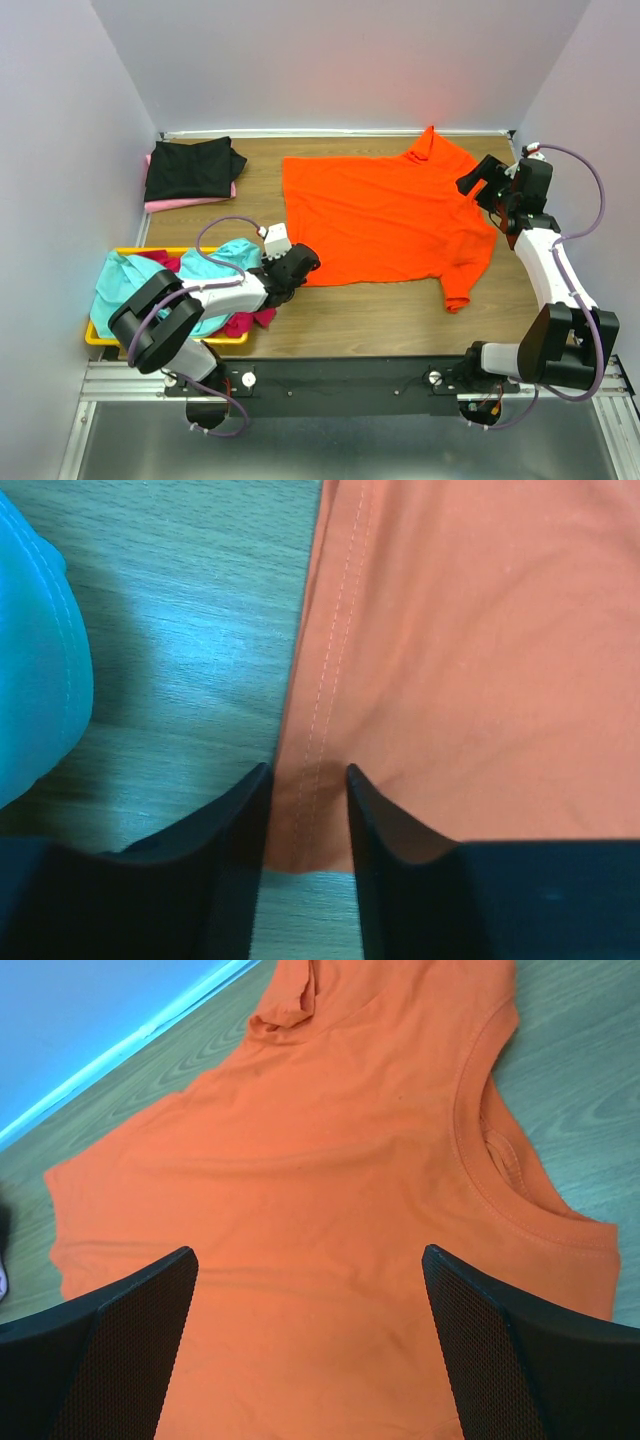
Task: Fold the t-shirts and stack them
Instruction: Flatten the tshirt out
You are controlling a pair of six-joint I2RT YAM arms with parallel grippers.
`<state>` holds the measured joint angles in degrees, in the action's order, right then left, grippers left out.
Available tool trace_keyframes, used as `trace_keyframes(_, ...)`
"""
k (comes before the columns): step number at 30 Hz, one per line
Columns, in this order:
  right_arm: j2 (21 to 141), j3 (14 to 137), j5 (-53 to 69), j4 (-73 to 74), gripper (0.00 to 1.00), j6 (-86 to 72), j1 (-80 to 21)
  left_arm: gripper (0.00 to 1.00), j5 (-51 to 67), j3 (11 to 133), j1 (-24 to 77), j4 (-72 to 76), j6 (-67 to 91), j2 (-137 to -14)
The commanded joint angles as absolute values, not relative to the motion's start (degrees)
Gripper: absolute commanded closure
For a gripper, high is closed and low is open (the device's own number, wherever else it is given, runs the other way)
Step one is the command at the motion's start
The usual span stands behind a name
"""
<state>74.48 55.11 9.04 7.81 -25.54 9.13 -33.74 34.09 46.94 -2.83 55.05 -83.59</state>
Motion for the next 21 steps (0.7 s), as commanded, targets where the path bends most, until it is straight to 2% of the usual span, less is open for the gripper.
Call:
trace_keyframes(1,73.65,54.32,7.56,8.53,0.0,-25.05,9.49,0.59,-32.79,33.67,46.76,-3.69,54.67,-83.59)
trace_keyframes(21,73.12,53.96,8.17,8.53,0.0,-25.14,9.41,0.59,-32.7,31.82,47.28,-10.9,58.01,-77.61)
